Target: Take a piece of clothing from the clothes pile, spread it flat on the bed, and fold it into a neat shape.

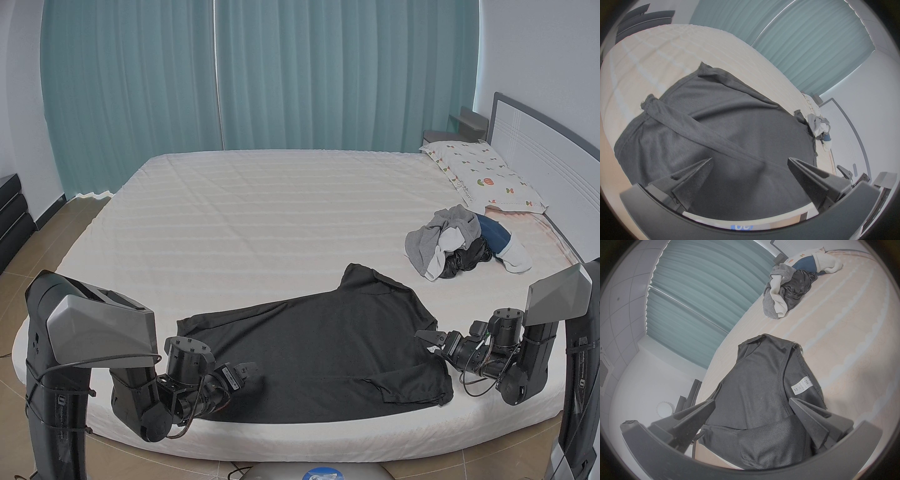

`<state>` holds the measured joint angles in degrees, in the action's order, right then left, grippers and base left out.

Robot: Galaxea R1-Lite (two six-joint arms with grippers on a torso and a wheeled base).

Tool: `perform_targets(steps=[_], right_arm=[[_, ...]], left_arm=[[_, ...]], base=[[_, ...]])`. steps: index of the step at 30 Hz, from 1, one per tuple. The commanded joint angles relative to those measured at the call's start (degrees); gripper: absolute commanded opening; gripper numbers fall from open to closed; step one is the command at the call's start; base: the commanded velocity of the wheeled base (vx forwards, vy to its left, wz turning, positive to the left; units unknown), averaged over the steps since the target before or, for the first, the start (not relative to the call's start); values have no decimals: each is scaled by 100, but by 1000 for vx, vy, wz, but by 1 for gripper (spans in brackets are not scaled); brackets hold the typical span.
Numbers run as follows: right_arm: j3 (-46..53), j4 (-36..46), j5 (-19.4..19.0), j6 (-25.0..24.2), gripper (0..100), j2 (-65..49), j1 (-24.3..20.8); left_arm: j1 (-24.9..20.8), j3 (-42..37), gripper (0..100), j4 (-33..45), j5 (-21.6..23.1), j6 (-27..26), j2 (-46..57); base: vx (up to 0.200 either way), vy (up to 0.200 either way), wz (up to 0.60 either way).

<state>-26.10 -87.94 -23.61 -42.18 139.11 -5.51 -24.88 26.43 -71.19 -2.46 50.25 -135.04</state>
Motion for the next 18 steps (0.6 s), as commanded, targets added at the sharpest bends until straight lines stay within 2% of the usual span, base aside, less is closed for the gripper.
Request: perform_targets(steps=[1, 6, 18], right_arm=[[0, -4, -3, -1, 100, -15, -3], [-9, -4, -3, -1, 100, -6, -3], [0, 5, 6, 17, 100, 29, -11]], left_arm=[[185, 90, 100, 0, -26, -24, -137], [607, 240, 100, 0, -26, -165, -199], [932, 257, 100, 0, -44, -156, -84]], base=[[0, 0, 0], [0, 0, 0], [0, 0, 0]])
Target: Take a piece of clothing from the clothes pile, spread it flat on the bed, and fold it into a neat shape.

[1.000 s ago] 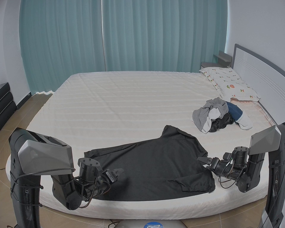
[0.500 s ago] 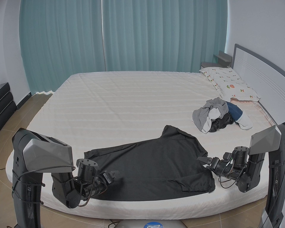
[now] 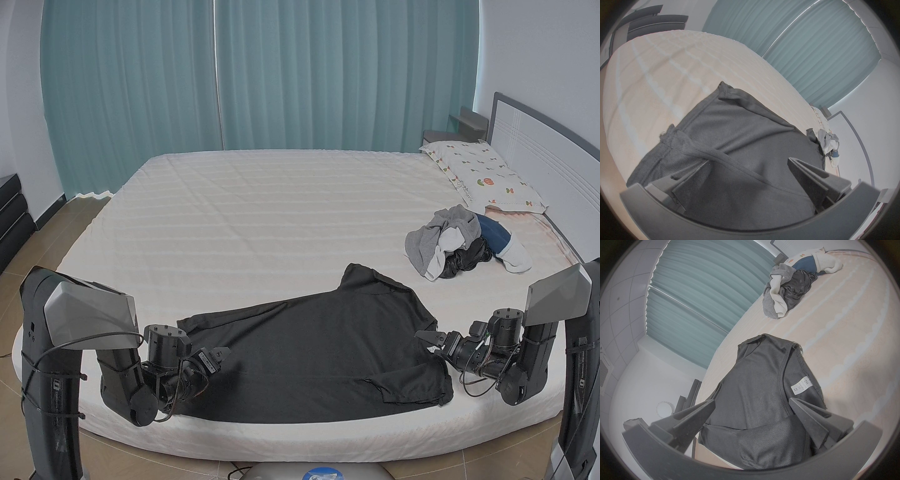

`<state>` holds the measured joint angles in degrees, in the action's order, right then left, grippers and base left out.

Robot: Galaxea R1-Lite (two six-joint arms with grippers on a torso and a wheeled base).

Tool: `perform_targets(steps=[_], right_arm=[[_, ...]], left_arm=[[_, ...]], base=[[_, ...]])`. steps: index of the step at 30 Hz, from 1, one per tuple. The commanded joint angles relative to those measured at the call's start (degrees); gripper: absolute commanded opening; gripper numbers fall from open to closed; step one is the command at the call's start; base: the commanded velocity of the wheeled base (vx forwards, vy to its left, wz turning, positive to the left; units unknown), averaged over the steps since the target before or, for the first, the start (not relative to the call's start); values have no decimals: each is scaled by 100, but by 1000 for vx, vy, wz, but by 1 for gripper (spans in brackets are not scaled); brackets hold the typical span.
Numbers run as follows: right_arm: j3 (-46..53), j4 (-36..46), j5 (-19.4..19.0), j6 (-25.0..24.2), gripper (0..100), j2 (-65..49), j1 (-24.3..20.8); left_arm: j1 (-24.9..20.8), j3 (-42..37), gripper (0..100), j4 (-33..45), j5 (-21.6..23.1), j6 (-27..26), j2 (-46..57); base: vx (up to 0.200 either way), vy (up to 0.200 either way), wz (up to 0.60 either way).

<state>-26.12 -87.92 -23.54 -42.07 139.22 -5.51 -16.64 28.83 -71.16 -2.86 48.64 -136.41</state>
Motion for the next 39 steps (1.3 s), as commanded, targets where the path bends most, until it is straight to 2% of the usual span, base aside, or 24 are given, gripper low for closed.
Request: perform_targets(steps=[1, 19, 23, 29, 39], right_arm=[[2, 3, -1, 6, 100, 18, -11], [11, 3, -1, 6, 100, 18, -29], [2, 3, -1, 6, 100, 27, -20], [2, 3, -1, 15, 100, 71, -29], [-42, 12, 7, 59, 100, 167, 24]], left_arm=[[108, 17, 100, -3, -4, 5, 53], [1216, 70, 100, 243, 14, -48, 247], [1541, 79, 100, 436, 234, -65, 519], [1585, -9, 100, 489, 849, -232, 493], [1427, -229, 100, 410, 902, -953, 247]], base=[[0, 0, 0], [0, 0, 0], [0, 0, 0], [0, 0, 0], [0, 0, 0]])
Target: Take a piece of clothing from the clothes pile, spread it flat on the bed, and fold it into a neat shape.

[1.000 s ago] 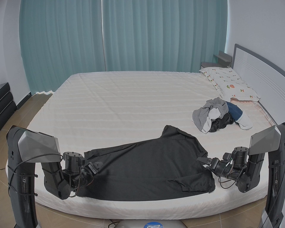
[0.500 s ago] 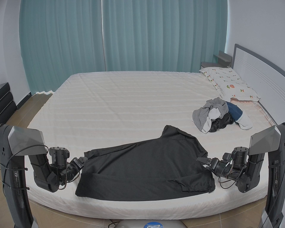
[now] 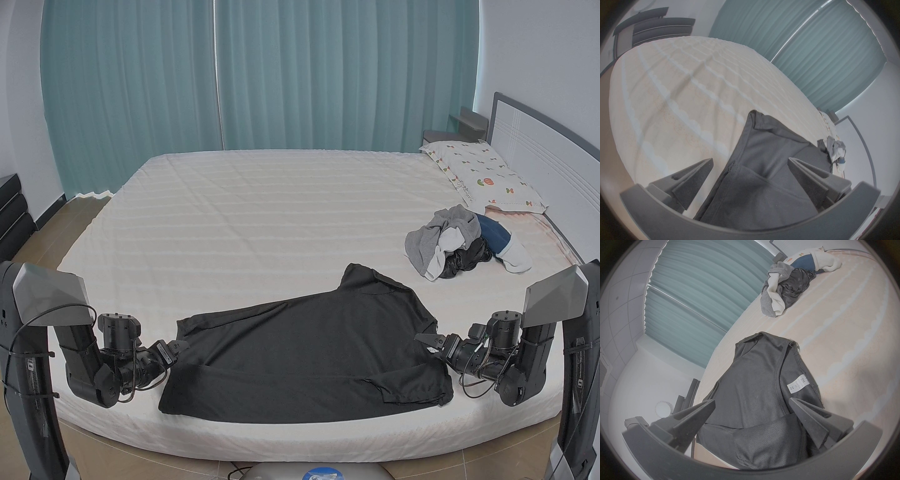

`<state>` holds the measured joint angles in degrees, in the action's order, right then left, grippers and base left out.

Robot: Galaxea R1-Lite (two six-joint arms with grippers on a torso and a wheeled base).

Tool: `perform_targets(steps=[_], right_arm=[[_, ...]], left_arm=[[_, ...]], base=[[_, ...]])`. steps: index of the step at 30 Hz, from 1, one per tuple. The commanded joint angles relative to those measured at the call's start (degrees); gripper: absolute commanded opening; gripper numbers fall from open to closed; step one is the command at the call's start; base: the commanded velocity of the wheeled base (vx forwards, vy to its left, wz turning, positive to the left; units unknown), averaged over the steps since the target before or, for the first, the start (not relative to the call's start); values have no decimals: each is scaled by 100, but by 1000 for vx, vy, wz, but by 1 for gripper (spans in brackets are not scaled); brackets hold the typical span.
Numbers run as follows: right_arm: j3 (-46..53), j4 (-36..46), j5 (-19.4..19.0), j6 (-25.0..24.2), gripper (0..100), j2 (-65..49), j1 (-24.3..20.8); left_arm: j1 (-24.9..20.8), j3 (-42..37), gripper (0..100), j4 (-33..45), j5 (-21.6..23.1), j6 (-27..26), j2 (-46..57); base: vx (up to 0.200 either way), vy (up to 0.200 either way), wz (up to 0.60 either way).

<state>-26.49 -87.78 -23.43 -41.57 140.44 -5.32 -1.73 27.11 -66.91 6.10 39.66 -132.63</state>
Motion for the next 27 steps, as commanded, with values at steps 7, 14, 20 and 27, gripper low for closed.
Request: perform_targets(steps=[7, 14, 20, 27], right_arm=[[-23, 25, -4, 9, 100, 54, 4], [-32, 51, -4, 17, 100, 63, -5], [-49, 51, 5, 17, 100, 63, 13], [-40, 60, 5, 193, 100, 63, 31]], left_arm=[[-196, -57, 100, -15, -3, -63, -158], [-231, 13, 0, -15, -12, -81, -245], [-187, -57, 0, 3, -82, -265, -307], [-178, -303, 0, -6, -144, -292, -149]], base=[[0, 0, 0], [0, 0, 0], [0, 0, 0], [0, 0, 0]])
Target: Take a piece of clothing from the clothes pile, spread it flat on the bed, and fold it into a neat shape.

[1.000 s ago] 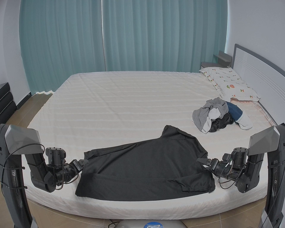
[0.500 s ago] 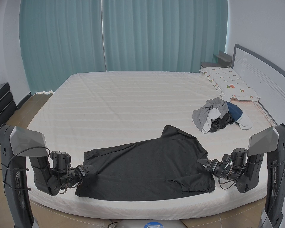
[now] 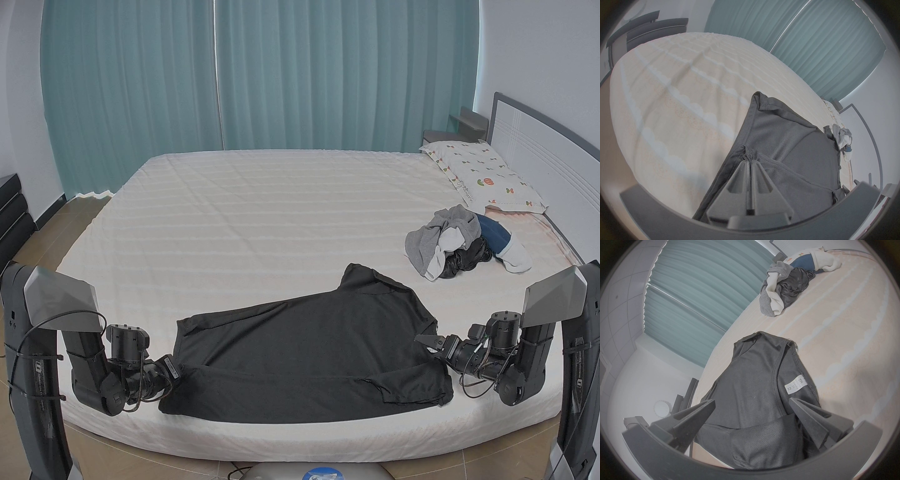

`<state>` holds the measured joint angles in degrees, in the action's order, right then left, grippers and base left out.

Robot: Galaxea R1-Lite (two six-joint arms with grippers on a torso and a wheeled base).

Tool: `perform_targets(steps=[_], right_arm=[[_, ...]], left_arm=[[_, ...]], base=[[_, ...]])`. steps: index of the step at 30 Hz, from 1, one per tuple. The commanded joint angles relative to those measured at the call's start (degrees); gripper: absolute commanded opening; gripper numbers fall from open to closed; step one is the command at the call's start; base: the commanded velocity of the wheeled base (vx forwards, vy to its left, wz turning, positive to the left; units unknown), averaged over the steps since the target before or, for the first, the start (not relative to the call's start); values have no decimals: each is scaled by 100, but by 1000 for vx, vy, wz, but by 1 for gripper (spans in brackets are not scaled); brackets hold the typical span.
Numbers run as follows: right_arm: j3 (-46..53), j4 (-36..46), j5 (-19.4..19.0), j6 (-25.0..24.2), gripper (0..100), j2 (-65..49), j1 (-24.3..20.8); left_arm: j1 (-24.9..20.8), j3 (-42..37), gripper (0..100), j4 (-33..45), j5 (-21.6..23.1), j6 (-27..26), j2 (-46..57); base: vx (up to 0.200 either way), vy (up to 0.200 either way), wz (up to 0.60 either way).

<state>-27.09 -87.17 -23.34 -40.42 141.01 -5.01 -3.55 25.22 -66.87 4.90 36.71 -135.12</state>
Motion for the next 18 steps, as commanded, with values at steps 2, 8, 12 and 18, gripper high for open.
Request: perform_targets(steps=[2, 8, 12, 18], right_arm=[[37, -10, 5, 202, 100, 23, 0], [19, -28, 260, 351, 100, 129, -70], [37, -19, 260, 483, 100, 155, -105], [125, -10, 278, 676, 100, 173, -105]], left_arm=[[3, -140, 0, -11, -77, 3, 161], [3, -193, 0, -11, -182, 38, 285], [-6, -290, 0, -2, -182, 38, 425], [-6, -307, 0, -2, -182, 38, 408]], base=[[0, 0, 0], [0, 0, 0], [0, 0, 0], [0, 0, 0]])
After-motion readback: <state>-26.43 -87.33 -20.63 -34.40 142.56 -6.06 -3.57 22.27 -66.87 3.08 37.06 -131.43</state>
